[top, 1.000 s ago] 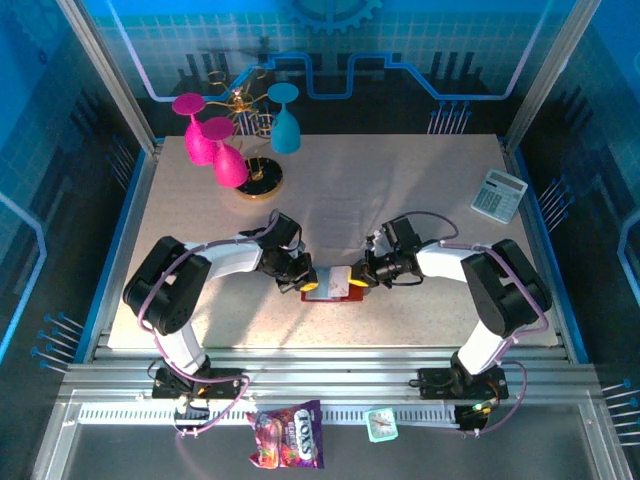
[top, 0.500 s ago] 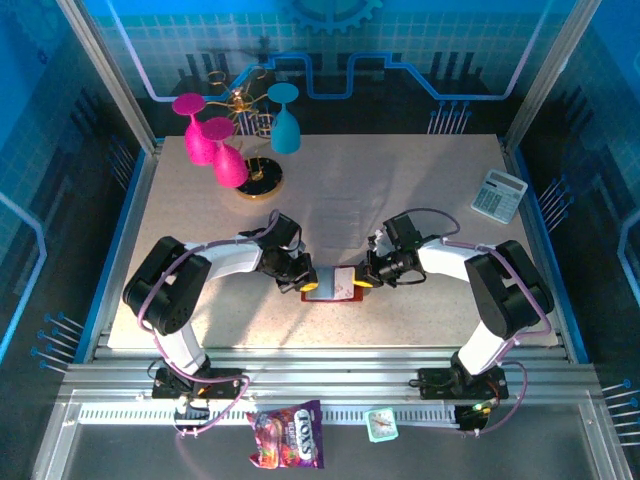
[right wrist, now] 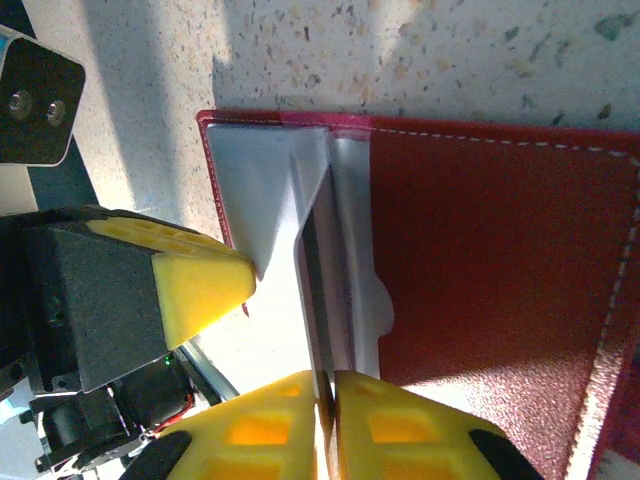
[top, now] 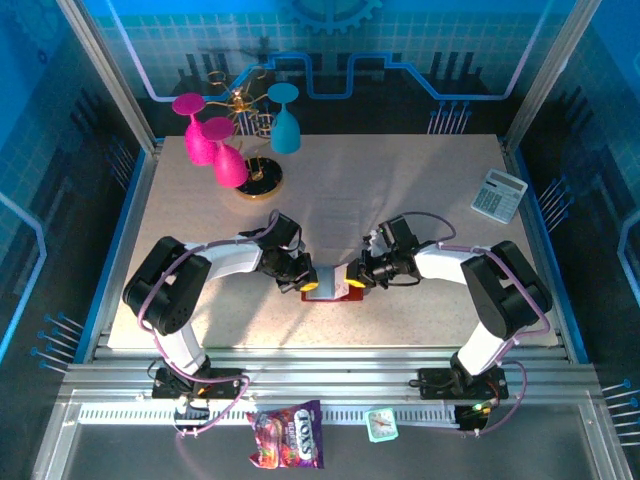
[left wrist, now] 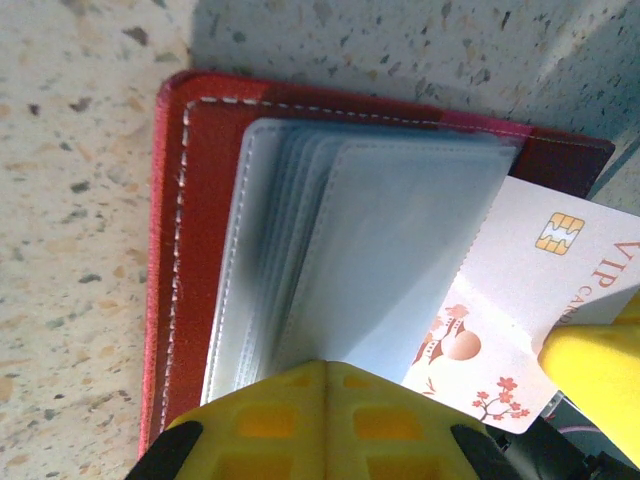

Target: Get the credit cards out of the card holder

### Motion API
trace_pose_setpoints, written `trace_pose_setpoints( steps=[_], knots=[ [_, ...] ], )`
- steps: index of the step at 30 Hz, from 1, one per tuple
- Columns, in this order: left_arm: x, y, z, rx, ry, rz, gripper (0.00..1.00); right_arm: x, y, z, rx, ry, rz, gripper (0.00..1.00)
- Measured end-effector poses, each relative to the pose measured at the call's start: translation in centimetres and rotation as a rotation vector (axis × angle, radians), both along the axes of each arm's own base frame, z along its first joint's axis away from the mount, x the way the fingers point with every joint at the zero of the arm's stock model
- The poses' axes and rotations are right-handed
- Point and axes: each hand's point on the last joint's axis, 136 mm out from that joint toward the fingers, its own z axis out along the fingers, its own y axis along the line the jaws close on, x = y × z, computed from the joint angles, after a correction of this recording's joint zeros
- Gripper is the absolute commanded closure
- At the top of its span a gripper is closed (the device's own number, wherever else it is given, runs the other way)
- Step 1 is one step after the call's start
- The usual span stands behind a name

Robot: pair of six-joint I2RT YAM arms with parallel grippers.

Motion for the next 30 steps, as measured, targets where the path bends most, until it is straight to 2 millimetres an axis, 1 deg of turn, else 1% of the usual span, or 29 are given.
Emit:
trace_pose_setpoints(
  steps=[6, 10, 14, 21, 24, 27, 30],
  knots=[
    [0.0, 0.0, 0.0, -0.001, -0.003, 0.000, 0.93, -0.3, -0.8, -0.7, -0.056, 0.012, -0.010, 0.86],
    [0.0, 0.0, 0.0, -0.002, -0.004, 0.000, 0.93, -0.4, -1.4, -0.7, -0.098, 0.004, -0.010, 0.86],
    [0.0, 0.0, 0.1, -0.002, -0.005, 0.001, 0.93, -0.2, -1.6, -0.5, -0.113, -0.012, -0.009, 0.90],
    [-0.1, 0.1, 0.4, -0.003, -0.008, 0.009, 0.89, 0.0, -1.6, 0.0, -0.121, -0.025, -0.005, 0.96],
    [0.0, 0.1, 0.9, -0.009, -0.015, 0.018, 0.88, 0.2, -1.6, 0.4, -0.126, -0.035, 0.002, 1.00],
    [0.2, 0.1, 1.6, -0.015, -0.033, 0.023, 0.87, 0.5, -1.6, 1.1, -0.130, -0.055, 0.016, 1.00],
    [0.5, 0.1, 2.4, -0.016, -0.060, 0.029, 0.86, 1.0, -1.9, 2.4, -0.134, -0.088, 0.027, 1.00]
  ],
)
